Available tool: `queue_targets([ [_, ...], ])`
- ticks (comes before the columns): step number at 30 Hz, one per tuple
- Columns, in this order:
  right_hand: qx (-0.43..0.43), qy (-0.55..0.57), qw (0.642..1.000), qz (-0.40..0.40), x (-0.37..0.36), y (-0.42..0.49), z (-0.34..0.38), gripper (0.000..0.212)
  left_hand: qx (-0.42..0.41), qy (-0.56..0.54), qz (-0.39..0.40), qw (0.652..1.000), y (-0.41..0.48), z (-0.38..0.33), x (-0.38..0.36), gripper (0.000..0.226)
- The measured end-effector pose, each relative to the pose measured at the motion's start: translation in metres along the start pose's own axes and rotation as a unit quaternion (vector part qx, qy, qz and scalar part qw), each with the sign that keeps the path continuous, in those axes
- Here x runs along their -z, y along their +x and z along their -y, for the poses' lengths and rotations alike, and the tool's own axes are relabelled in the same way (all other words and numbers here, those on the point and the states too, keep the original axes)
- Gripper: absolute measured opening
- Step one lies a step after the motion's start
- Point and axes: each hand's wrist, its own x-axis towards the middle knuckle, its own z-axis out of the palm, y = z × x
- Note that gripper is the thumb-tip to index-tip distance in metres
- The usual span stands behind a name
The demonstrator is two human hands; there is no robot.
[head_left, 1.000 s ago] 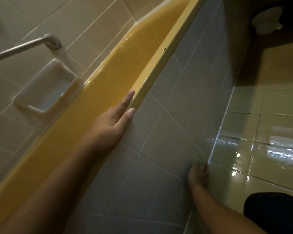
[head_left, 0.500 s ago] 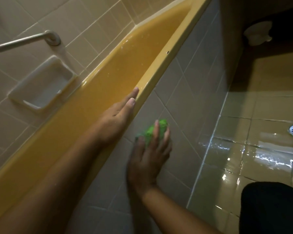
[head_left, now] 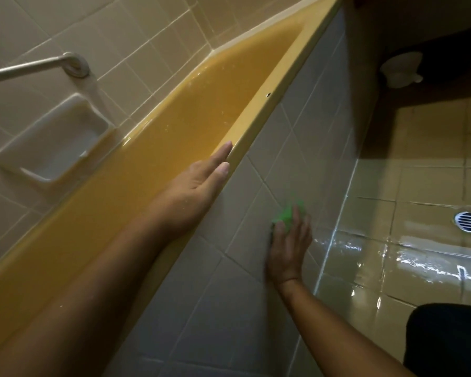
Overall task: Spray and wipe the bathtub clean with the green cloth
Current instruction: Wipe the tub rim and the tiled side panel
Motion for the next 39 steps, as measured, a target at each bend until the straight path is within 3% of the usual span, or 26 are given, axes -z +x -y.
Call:
queue_targets([
  [1,-0.054,-0.001,0.998,0.035,-0.001,0.001,-0.023,0.054,-0.003,0.018,0.002,1.000,0.004,0.000,-0.001,0.054],
  [3,-0.154,-0.006,0.988,0.030,0.003,0.009,-0.065,0.036,-0.009,0.039,0.005,0.999,0.011,0.000,-0.001,0.058],
  [8,-0.371,-0.054,0.923,0.082,0.018,0.009,-0.123,0.050,-0.008,0.073,0.006,0.997,0.023,-0.005,-0.002,0.068],
  [12,-0.464,-0.025,0.886,0.008,0.002,0.023,-0.112,0.057,-0.003,0.082,0.008,0.997,0.030,-0.010,-0.001,0.071],
  [14,-0.396,-0.027,0.918,-0.014,-0.005,0.029,-0.079,0.057,0.000,0.076,0.010,0.997,0.033,-0.011,-0.003,0.069],
  [17,-0.222,-0.049,0.971,-0.077,-0.012,0.026,-0.008,0.058,-0.002,0.056,0.002,0.998,0.038,-0.012,-0.003,0.066],
  [20,-0.053,-0.011,0.994,-0.094,-0.010,0.035,0.063,0.068,-0.005,0.038,-0.003,0.999,0.045,-0.015,-0.003,0.065],
  [23,0.119,0.020,0.991,-0.052,0.006,0.054,0.130,0.065,-0.014,0.042,-0.009,0.999,0.052,-0.015,-0.004,0.065],
  [25,0.244,0.010,0.969,-0.021,0.014,0.067,0.144,0.065,-0.018,0.031,-0.016,0.999,0.057,-0.014,-0.004,0.066],
  [29,0.329,0.031,0.944,-0.001,0.017,0.078,0.101,0.064,-0.004,0.046,-0.016,0.999,0.059,-0.015,-0.005,0.068],
  [31,0.269,0.039,0.962,-0.018,0.012,0.080,0.063,0.063,0.003,0.058,-0.005,0.998,0.058,-0.018,-0.006,0.067],
  [35,0.016,-0.005,1.000,0.021,0.005,0.085,-0.032,0.075,0.008,0.066,0.005,0.998,0.058,-0.023,-0.005,0.067],
  [37,-0.095,-0.073,0.991,0.062,0.005,0.082,-0.077,0.090,0.006,0.071,0.002,0.997,0.059,-0.023,-0.006,0.066],
  [39,-0.200,-0.054,0.976,0.067,0.010,0.074,-0.105,0.091,0.008,0.078,0.001,0.997,0.059,-0.023,-0.006,0.066],
])
